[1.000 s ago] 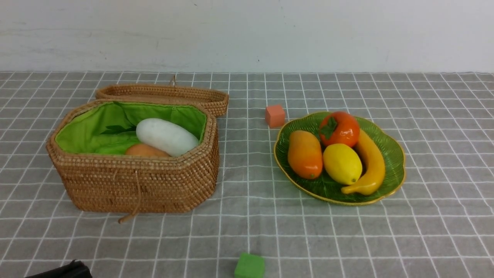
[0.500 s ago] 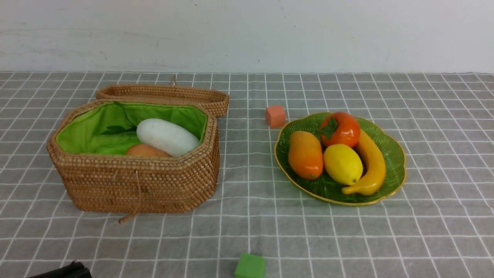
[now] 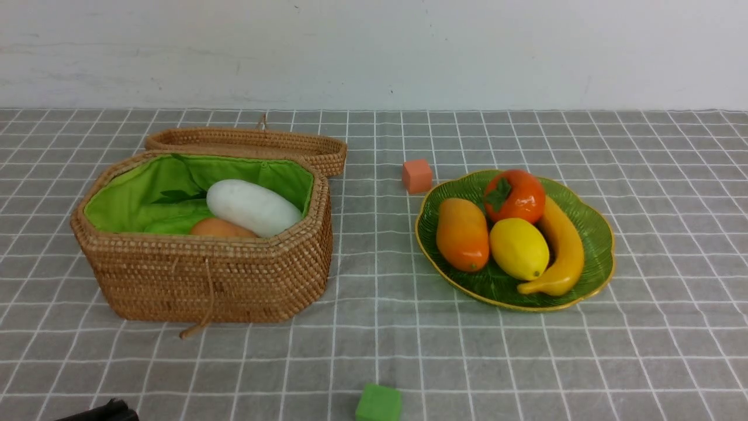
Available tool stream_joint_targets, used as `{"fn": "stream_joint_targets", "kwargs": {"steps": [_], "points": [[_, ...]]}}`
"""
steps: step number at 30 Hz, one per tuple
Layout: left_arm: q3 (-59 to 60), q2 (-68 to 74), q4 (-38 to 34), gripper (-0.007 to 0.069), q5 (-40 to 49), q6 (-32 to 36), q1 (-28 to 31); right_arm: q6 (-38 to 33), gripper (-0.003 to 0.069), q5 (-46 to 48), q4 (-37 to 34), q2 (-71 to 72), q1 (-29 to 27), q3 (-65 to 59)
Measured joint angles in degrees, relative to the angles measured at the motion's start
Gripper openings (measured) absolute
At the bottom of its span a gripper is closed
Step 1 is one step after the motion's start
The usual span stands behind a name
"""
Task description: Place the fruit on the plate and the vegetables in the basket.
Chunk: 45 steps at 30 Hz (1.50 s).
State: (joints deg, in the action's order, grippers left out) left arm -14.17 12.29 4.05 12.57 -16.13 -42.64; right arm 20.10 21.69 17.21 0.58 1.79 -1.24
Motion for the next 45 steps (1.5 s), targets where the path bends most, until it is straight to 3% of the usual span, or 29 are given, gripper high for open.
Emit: {"fn": "stream_joint_targets", "kwargs": {"steps": [4,6,9,10,12,16,23,45], "points": [[0.72,-0.06,0.17,0.0051,-4.35,0.00,1.11,0.04,-0.0007,0.01,0.02,0.00,0.00,0.00],[1.56,-0.47,-0.28,0.0054,-7.52,0.00,4.37,0.04,-0.0006,0.01,0.02,0.00,0.00,0.00],[3.12,-2.75,-2.27,0.0055,-9.98,0.00,13.77,0.04,-0.0003,0.06,0.06,0.00,0.00,0.00],[4.70,-5.20,-4.05,0.0048,-9.60,0.00,20.22,0.04,0.0000,0.06,0.06,0.00,0.00,0.00],[6.85,-8.19,-5.91,0.0017,-7.56,0.06,27.72,0.04,0.0001,0.06,0.08,0.00,0.00,0.00],[13.56,-12.64,-6.87,-0.0013,-3.43,1.41,36.26,0.04,0.0003,0.08,0.13,0.00,0.00,0.00],[15.98,-12.70,-8.24,-0.0013,9.35,0.01,37.79,0.17,0.0005,0.08,0.24,0.05,0.00,0.00],[15.98,-12.70,-8.45,-0.0013,9.35,-1.71,37.79,0.21,0.0024,0.08,0.30,0.04,0.00,0.00]]}}
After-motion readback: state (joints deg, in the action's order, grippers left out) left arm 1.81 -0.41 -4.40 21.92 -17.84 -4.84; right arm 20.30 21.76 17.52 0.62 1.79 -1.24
